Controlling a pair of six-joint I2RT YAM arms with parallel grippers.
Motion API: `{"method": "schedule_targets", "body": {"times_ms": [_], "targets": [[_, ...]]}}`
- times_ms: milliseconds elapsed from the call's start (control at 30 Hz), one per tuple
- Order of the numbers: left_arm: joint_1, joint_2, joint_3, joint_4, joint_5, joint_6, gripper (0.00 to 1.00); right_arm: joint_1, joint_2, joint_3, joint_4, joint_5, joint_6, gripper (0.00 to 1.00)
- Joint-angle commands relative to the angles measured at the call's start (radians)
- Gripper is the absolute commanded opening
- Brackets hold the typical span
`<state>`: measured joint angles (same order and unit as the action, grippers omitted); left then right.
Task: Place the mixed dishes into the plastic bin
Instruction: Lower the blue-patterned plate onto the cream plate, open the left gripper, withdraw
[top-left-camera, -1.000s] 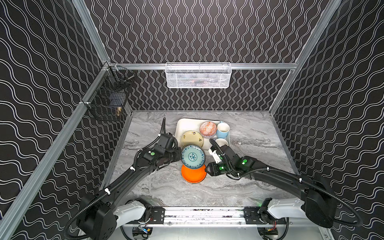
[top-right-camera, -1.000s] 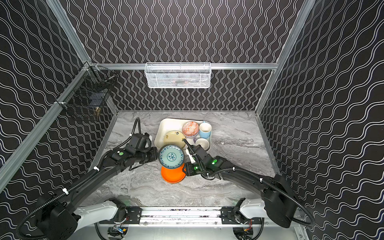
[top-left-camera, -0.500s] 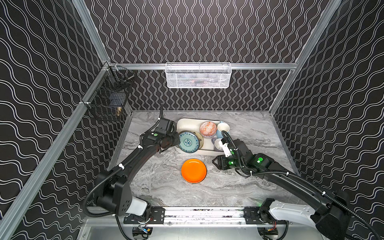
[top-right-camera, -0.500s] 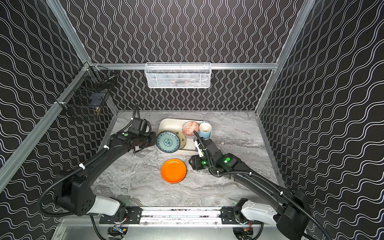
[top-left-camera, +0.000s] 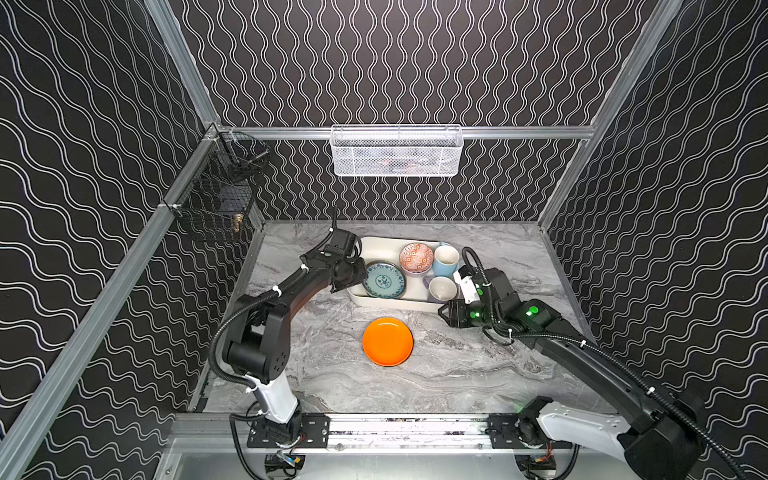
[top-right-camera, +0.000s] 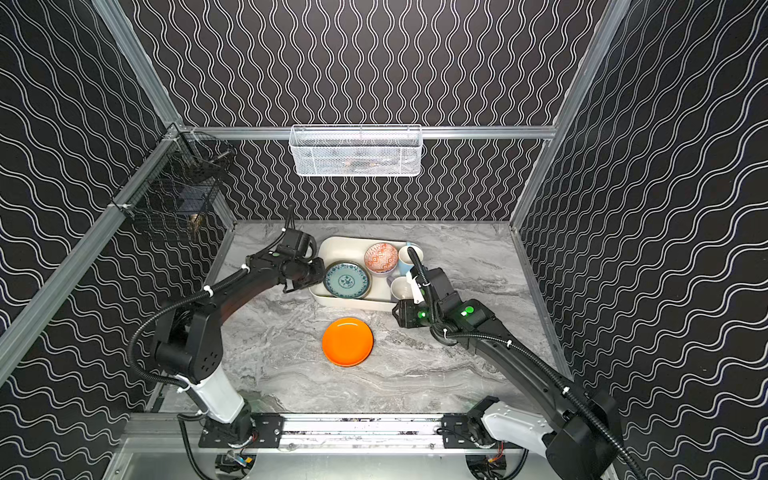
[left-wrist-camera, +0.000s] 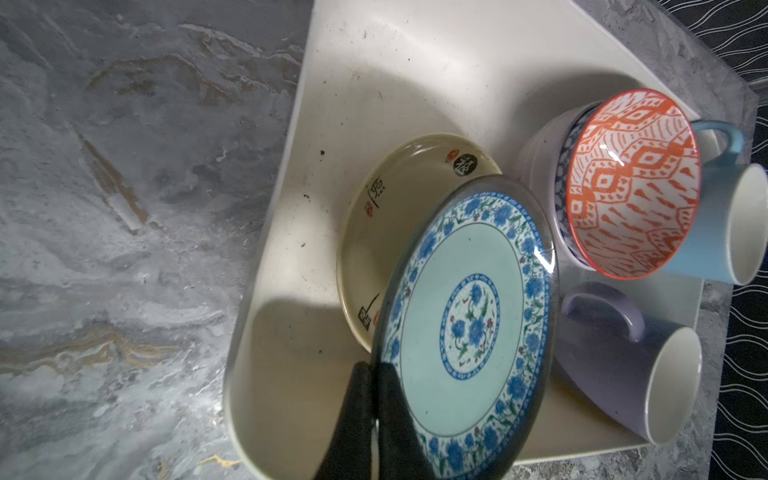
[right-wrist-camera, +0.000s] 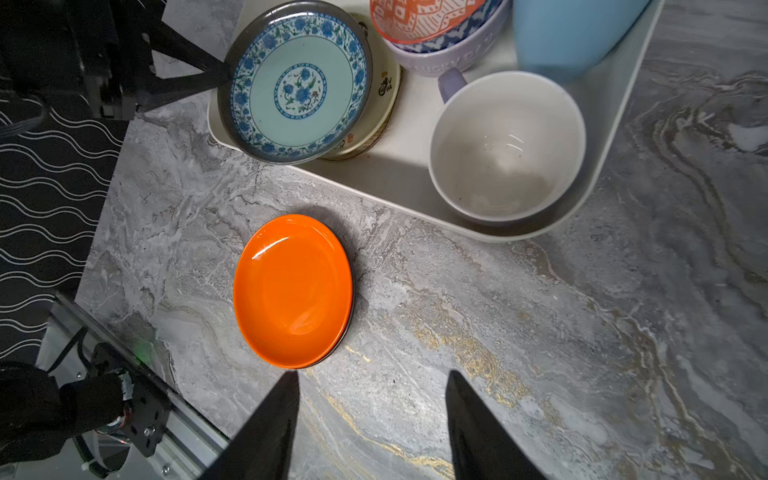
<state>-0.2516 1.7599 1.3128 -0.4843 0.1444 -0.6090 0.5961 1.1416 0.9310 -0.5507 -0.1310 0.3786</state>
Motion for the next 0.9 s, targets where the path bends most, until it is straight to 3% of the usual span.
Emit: {"method": "schedule_targets", "body": {"times_ms": [0,700,867], "targets": [[0.006,0.016,0.011,0.012,-0.015,-0.004,0.00,-0.011,0.010,0.005,0.007,-0.034,-0.028,0.58],[0.021,0.138,0.039,0.089,0.054,-0.058,0.00,-0.084,0.041,-0.018,0.012,-0.073,-0.066,0.58],[0.022,0.159,0.070,0.069,0.050,-0.049,0.16,-0.088,0.054,-0.019,0.012,-0.081,-0.067,0.58]]}}
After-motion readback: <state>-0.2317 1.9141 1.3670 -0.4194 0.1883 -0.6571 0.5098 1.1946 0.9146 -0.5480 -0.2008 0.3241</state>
